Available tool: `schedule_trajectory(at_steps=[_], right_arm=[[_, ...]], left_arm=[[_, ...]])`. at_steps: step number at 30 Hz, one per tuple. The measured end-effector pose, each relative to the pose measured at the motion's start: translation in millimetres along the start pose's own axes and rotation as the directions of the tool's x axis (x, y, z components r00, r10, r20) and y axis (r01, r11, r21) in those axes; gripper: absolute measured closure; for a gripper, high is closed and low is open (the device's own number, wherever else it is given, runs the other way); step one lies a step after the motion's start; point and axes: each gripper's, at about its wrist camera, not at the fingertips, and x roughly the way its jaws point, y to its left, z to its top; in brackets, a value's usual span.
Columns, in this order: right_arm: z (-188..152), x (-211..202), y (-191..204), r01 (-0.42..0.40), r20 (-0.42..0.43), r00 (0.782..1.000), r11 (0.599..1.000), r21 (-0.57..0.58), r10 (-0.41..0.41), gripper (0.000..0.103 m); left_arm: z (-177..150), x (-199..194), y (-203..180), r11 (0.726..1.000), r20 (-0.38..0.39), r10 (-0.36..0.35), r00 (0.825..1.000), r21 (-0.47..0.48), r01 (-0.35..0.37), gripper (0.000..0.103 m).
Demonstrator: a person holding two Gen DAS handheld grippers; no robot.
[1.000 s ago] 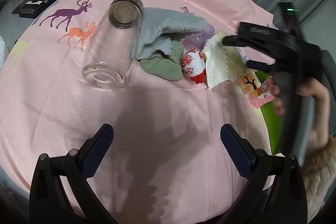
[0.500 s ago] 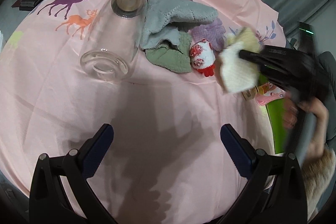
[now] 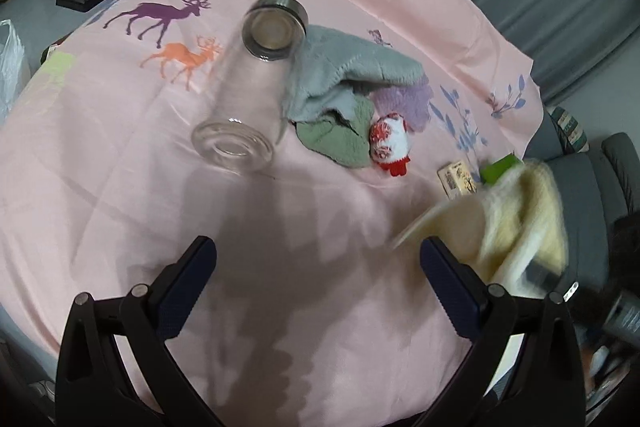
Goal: Organize soft objects
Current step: 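Grasp the yellow-white towel with the right tool and lift it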
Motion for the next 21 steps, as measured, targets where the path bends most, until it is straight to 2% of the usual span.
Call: schedule_trajectory(at_steps=[2,4,6,8,9,12,15,17,19,21], right_arm=[[-9.5,19.5,-9.1,-0.030,-0.060,0.998,0.998,0.049,0.033,0.081],[-12.5,33.6,-20.2,0.004,-0.084,0.996,0.994,0.109,0.005,0.081],[-8.5,43.9,-35.2,0.080,-0.076,0.995,0.984,0.157,-0.069,0.081],[-3.0,50.8,-50.8,0.186,-0.066,0.982,0.959,0.215,-0.176,0.081],[-1.9,52.3,-55.5,0.198,-0.061,0.980,0.951,0.239,-0.189,0.081],[8.2,59.9,-68.8,0.149,-0.056,0.989,0.944,0.294,-0.138,0.081],[12.5,67.9,-70.8,0.177,-0.052,0.984,0.944,0.277,-0.169,0.081],[11.1,69.5,-76.9,0.154,-0.056,0.988,0.940,0.304,-0.143,0.078],[11.8,65.0,-80.2,0.120,-0.062,0.993,0.933,0.339,-0.105,0.072],[13.3,59.3,-79.2,0.111,-0.079,0.993,0.937,0.331,-0.090,0.062]], left_arm=[[-0.1,-3.1,0.9,1.000,0.007,0.007,1.000,-0.003,-0.007,0.002],[-1.1,-2.1,-2.2,1.000,0.003,0.009,1.000,0.001,-0.009,0.002],[-3.7,0.8,-5.0,1.000,-0.010,0.007,1.000,0.014,-0.007,0.003],[-6.5,5.1,-9.1,0.999,-0.030,-0.002,1.000,0.036,0.003,0.005],[-8.5,9.1,-14.0,0.998,-0.043,-0.013,0.999,0.059,0.016,0.008],[-14.4,21.3,-30.6,0.992,-0.068,-0.024,0.997,0.120,0.033,0.012],[-18.3,36.0,-46.5,0.984,-0.093,-0.038,0.995,0.169,0.054,0.021],[-20.2,48.4,-55.1,0.979,-0.119,-0.042,0.992,0.193,0.064,0.025],[-21.1,58.5,-61.3,0.977,-0.135,-0.037,0.990,0.204,0.064,0.030],[-19.0,68.2,-66.2,0.976,-0.153,-0.044,0.987,0.203,0.075,0.034]])
